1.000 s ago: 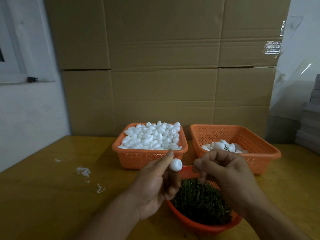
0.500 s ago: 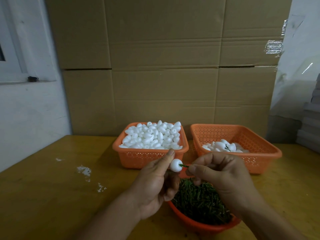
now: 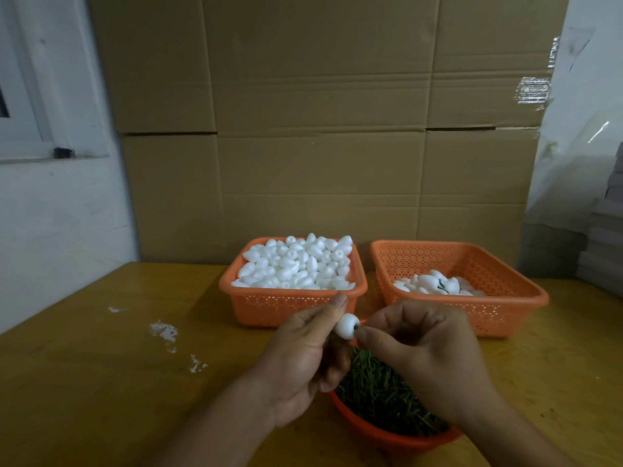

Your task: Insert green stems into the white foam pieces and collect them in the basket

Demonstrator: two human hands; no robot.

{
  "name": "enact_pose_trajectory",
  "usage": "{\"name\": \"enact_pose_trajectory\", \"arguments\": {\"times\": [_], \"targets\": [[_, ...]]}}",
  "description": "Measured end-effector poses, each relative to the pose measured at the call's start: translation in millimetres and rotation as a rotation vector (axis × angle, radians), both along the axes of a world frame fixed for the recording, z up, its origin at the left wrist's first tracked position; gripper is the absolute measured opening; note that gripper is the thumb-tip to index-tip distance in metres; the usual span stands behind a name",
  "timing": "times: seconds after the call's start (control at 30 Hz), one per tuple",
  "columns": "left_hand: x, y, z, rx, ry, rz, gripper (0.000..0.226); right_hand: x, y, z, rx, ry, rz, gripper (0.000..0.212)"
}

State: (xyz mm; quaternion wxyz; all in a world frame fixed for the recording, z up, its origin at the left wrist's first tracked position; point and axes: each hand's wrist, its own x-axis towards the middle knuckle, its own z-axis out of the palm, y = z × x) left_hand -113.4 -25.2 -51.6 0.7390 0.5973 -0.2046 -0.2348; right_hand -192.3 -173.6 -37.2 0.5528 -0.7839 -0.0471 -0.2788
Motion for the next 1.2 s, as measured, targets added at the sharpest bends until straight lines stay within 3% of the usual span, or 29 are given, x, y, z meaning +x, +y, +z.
{"name": "enact_pose_trajectory", "arguments": {"times": [0.33,0.5,0.73,0.93,1.2], "targets": [[4,-3,-5,-0.099,-0.221,0.118,0.032,6,-1,-9,-0.196,-0.010,-0.115,0.012],[4,-3,-7,-0.146,-0.307,0.120,0.029,9,-1,-10,-0.080,-0.021,-0.155,0.015],[0,-4,-6,-0.194,-0.518,0.169,0.021,10,1,-11,0.038,0.041,-0.053,0.012],[0,-2,-5,-0.140,-0.602,0.179,0.009,9,6,-12,0.108,0.041,0.000,0.014],[1,-2,-8,-0.095,-0.686,0.170,0.017,8,8,-10,0.116,0.054,0.018,0.015]]}}
